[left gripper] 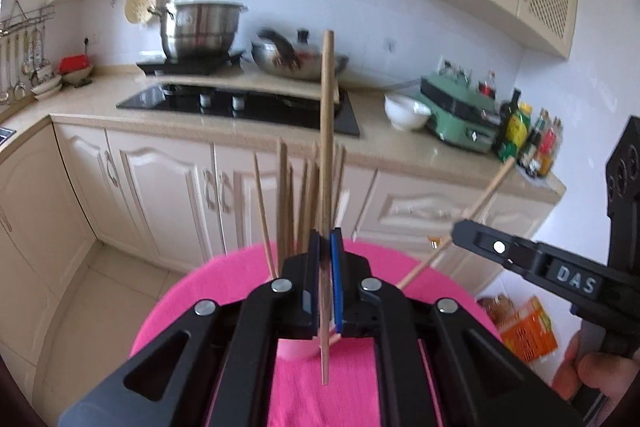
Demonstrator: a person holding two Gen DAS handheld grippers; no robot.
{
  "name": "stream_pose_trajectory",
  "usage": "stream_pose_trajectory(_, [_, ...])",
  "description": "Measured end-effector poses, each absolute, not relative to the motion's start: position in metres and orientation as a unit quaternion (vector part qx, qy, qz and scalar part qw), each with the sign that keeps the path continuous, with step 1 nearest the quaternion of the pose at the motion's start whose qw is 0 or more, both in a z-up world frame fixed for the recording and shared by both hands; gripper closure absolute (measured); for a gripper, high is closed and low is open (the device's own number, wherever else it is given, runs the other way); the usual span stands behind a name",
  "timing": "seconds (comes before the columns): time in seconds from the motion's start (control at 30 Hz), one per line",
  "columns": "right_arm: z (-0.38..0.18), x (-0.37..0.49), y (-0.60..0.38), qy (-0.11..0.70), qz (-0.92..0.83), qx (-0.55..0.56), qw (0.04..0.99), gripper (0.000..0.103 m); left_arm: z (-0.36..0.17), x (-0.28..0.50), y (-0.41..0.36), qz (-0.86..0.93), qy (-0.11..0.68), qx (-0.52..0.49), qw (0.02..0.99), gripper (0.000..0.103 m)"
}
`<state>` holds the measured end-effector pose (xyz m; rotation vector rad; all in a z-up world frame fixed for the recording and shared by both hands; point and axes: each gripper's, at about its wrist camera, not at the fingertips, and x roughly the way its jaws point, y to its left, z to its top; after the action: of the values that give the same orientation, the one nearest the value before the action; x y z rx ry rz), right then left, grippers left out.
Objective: Organize utensils
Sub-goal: 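Lift both chopsticks upright and lower them into the pink cup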
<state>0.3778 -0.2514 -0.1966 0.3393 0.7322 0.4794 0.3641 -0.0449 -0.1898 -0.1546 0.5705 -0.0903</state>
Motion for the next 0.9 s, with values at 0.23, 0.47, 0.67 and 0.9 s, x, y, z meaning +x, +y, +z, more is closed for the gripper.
stream_pose_trajectory(0.23, [-0.175, 0.394, -0.249, 0.328, 0.242, 0.158, 0.899, 0.097, -0.177, 0.385, -0.026, -0.016, 0.230, -0.102, 0.968, 0.097])
stream_pose_trajectory(0.47, [-0.178, 0.409, -0.239, 0.330, 0.249, 0.144, 0.899, 0.097, -0.191, 0.407, -0.019, -0.008, 0.232, -0.121, 0.965, 0.097])
stream_pose_trajectory(0.67, [-0.195, 0.415, -0.230, 0.348, 0.250, 0.128, 0.895, 0.097, -0.222, 0.421, -0.016, 0.002, 0.256, -0.115, 0.960, 0.097])
stream_pose_trajectory(0.9, [-0.209, 0.418, -0.219, 0.367, 0.252, 0.107, 0.889, 0.097, -0.256, 0.423, -0.028, 0.003, 0.289, -0.084, 0.954, 0.097])
